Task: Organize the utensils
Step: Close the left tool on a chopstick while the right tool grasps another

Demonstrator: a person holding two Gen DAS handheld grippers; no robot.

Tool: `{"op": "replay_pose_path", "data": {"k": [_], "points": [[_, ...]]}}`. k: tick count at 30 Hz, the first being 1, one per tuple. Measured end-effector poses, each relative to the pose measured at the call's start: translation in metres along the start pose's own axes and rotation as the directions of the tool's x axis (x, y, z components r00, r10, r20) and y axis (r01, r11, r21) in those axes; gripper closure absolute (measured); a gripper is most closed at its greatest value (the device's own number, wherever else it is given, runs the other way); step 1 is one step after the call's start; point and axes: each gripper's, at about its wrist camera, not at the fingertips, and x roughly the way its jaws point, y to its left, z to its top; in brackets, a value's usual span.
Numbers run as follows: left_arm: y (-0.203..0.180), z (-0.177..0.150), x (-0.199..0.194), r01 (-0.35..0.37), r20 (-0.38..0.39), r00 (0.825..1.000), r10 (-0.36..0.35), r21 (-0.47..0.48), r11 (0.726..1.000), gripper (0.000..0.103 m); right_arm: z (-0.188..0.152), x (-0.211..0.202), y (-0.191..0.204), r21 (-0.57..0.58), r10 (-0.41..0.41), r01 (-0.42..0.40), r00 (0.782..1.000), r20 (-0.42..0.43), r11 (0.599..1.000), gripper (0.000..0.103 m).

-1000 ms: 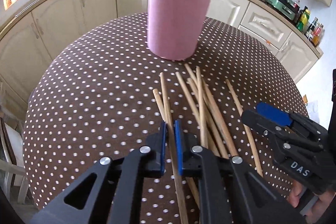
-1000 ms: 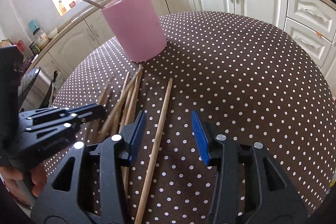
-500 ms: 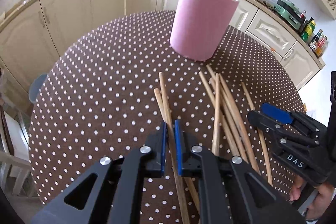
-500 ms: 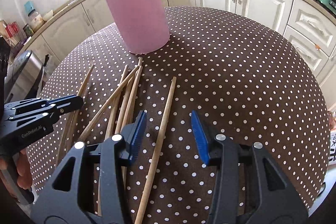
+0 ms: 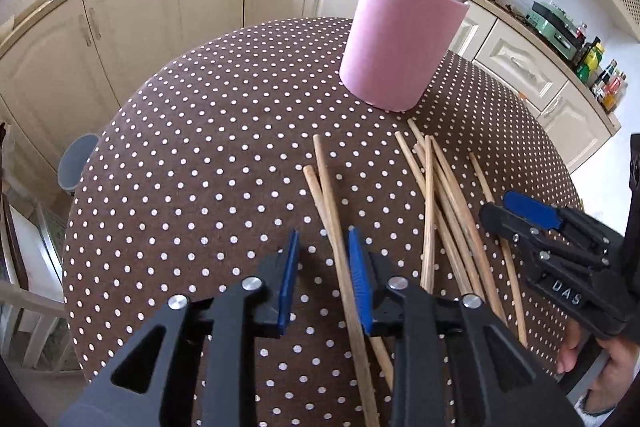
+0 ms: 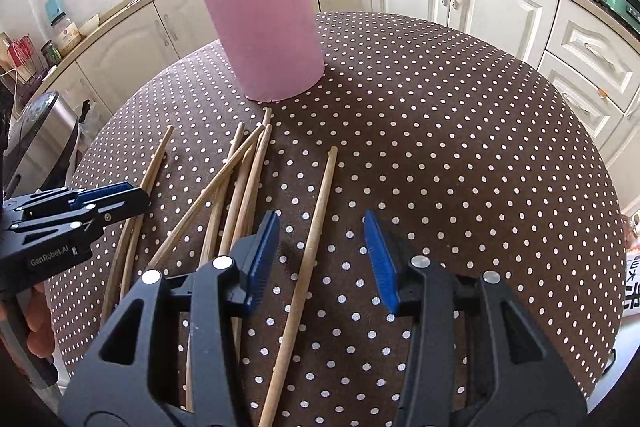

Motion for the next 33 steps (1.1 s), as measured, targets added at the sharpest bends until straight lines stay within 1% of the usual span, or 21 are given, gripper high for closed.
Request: {"op": "replay_pose_path", "data": {"k": [7,11,14,16,22,23,24,26,28,30,32,33], "points": [[0.001,-0.006,-0.007,-0.015,0.009,1.000,0.015,0.014,1.000,0.077,-0.001,-0.002,-0.003,-0.001,0.000,0.000,1.000,0.000,1.000,0.061],[0.007,-0.011,-0.013,-0.060,0.014,0.998,0.060,0.021,0.998,0.077,-0.002,-0.003,-0.004,0.002,0.003,-0.003,1.000,0.000,1.000,0.061],[0.010,-0.011,-0.015,-0.077,0.008,0.997,0.076,0.023,0.997,0.077,-0.003,-0.003,-0.003,0.000,-0.004,0.004,1.000,0.001,1.000,0.061],[0.014,-0.012,-0.017,-0.075,0.004,0.997,0.075,0.013,0.997,0.077,-0.003,-0.004,-0.003,-0.003,-0.006,0.006,1.000,0.001,1.000,0.061],[0.010,-0.005,-0.010,-0.112,-0.011,0.994,0.112,0.043,0.993,0.077,-0.002,-0.002,0.001,-0.014,-0.017,0.017,1.000,-0.012,1.000,0.061],[0.010,-0.002,-0.009,-0.118,-0.015,0.993,0.119,0.044,0.992,0.077,-0.001,-0.002,0.003,-0.017,-0.021,0.021,1.000,-0.014,1.000,0.064],[0.010,0.001,-0.007,-0.122,-0.018,0.992,0.123,0.044,0.992,0.077,-0.001,-0.002,0.003,-0.023,-0.036,0.036,0.999,-0.017,0.999,0.069],[0.009,0.006,-0.004,-0.132,-0.025,0.991,0.133,0.042,0.990,0.077,0.001,0.000,0.005,-0.028,-0.045,0.044,0.999,-0.023,0.999,0.070],[0.008,0.011,-0.002,-0.139,-0.027,0.990,0.140,0.038,0.990,0.078,0.004,0.001,0.005,-0.034,-0.053,0.052,0.998,-0.034,0.998,0.076],[0.006,0.016,0.001,-0.152,-0.018,0.988,0.153,0.038,0.988,0.093,0.006,0.003,0.006,-0.052,-0.072,0.070,0.997,-0.041,0.996,0.085],[0.006,0.020,0.004,-0.140,-0.006,0.990,0.140,0.023,0.990,0.095,0.008,0.005,0.006,-0.058,-0.075,0.072,0.996,-0.047,0.996,0.093],[0.006,0.022,0.004,-0.138,-0.002,0.990,0.139,0.022,0.990,0.096,0.010,0.006,0.005,-0.056,-0.069,0.066,0.996,-0.051,0.996,0.094]]}}
